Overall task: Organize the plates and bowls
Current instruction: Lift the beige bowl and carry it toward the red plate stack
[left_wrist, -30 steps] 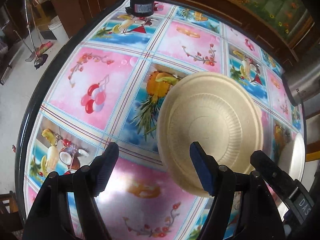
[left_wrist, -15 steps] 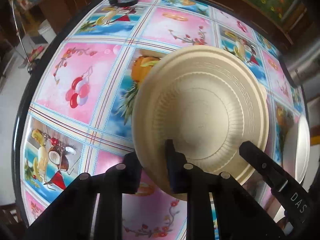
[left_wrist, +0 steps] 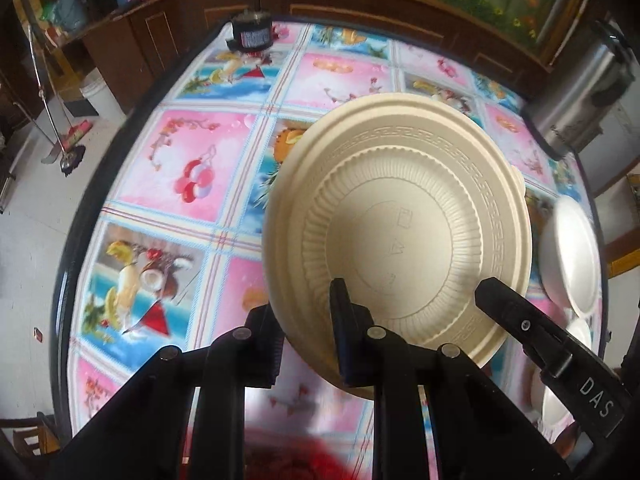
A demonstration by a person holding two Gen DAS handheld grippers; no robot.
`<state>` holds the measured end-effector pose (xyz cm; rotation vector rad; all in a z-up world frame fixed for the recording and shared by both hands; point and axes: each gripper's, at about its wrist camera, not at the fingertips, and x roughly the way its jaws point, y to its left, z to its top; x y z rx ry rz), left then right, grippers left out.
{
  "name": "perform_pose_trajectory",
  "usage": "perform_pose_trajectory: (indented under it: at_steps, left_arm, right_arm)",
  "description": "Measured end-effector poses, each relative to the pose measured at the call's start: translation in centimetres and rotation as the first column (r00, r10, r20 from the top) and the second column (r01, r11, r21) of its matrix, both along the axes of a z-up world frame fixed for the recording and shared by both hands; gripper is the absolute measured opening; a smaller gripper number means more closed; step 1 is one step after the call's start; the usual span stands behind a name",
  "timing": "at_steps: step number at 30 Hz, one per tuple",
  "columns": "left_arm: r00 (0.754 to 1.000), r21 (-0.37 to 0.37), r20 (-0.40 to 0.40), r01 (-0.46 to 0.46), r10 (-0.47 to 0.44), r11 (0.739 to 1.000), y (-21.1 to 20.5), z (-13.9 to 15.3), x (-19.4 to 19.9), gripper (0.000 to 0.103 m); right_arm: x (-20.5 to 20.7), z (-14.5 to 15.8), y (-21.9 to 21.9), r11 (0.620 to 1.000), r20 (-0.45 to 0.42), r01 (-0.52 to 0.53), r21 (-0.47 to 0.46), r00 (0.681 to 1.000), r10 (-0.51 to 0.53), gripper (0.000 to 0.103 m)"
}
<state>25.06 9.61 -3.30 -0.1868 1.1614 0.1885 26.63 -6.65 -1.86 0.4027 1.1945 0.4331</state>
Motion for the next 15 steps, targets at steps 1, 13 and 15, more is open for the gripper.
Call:
perform_pose_trajectory:
  at_steps: [1, 13, 15]
  left_arm:
    - [1.0, 0.01, 0.015, 0.0, 0.0, 1.0, -0.1, 0.6, -0.8, 0.019]
    - [0.987, 0.058, 0.16, -0.011, 0.002, 0.998, -1.0, 4.4, -9.2, 0.019]
    - [0.985, 0.063, 0.174, -0.011, 0.0, 0.998, -1.1, 4.6, -10.1, 0.019]
  right_arm:
    - [-0.5, 0.5, -0.1, 1.0, 0.012, -0.003, 0.001, 1.0, 0.003, 0.012]
    - [-8.9, 5.3, -1.1, 0.999, 0.147, -0.045, 0.026, 0.988, 0.041, 0.013]
    - [-10.1, 5.6, -1.3, 0.998, 0.157, -0.051, 0.029, 0.987, 0.046, 0.013]
